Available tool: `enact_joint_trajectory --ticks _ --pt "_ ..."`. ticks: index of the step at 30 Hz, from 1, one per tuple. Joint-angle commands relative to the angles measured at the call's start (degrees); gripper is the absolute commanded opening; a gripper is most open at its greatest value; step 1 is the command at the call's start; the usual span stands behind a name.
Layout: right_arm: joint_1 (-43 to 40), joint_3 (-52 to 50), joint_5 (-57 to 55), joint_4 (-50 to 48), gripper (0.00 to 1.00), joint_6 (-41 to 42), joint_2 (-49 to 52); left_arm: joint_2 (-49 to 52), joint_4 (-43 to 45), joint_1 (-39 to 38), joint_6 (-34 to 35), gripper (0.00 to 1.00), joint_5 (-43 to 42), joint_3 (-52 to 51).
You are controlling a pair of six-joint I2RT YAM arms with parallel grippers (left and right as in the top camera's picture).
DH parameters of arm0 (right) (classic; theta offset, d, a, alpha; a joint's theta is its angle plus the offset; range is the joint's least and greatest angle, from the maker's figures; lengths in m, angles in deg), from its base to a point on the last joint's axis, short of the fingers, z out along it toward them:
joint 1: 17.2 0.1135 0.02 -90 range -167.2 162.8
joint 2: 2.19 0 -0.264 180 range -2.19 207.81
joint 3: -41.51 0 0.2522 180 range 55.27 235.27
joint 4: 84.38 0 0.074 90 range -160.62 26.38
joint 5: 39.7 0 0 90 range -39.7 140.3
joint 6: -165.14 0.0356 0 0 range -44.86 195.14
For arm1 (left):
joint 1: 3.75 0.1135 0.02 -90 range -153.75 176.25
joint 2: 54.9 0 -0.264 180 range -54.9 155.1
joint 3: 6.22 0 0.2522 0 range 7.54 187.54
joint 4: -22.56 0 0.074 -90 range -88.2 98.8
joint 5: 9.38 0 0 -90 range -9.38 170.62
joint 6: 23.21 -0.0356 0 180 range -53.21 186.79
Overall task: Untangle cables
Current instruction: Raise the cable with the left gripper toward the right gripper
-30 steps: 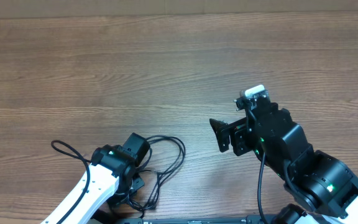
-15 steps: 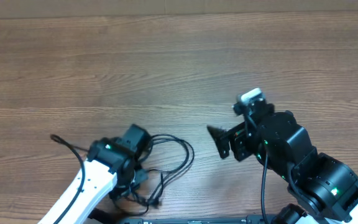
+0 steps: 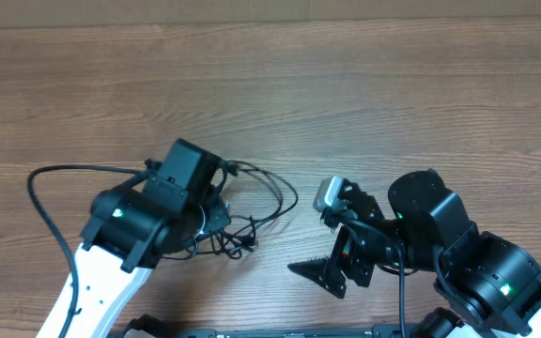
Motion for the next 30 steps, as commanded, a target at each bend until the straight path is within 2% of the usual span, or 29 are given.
enact_joint_trajectory --ticks 1,8,12,17,23,25,26,27,29,30 --pt "-0.2 0.8 5.5 -0.7 1.0 -2.0 -0.7 -0.2 -0.4 -0.3 -1.5 0.04 -1.3 4.7" --pt "-0.2 0.7 5.4 -1.4 1.0 -1.5 0.6 -0.2 0.6 -0.3 -1.5 0.04 -8.0 9.8" --pt "-0.2 0.7 5.5 -2.1 1.0 0.1 2.8 -0.2 1.4 -0.3 -2.6 0.04 -13.8 12.1" --pt "-0.2 0.7 5.4 -3.0 1.0 -2.0 5.8 -0.2 1.3 -0.3 -4.3 0.04 -21.7 13.2" --pt "-0.2 0.7 5.4 -3.8 0.99 -3.4 8.0 -0.2 1.0 -0.3 -6.0 0.04 -24.9 14.9" --pt "-0.2 0.7 5.4 -3.6 0.85 -3.4 8.0 -0.2 0.9 -0.3 -6.0 0.04 -24.9 15.8" --pt "-0.2 0.7 5.4 -3.6 0.71 -3.4 8.1 -0.2 0.8 -0.3 -6.0 0.04 -24.9 16.5" --pt "-0.2 0.7 5.4 -3.5 0.66 -3.4 8.1 -0.2 0.8 -0.3 -6.0 0.04 -24.9 17.2" --pt "-0.2 0.7 5.4 -3.3 0.62 -3.4 8.1 -0.2 0.8 -0.3 -6.0 0.04 -24.9 18.7" --pt "-0.2 0.7 5.4 -3.2 0.53 -3.4 8.1 -0.2 0.8 -0.3 -6.0 0.04 -24.9 19.6"
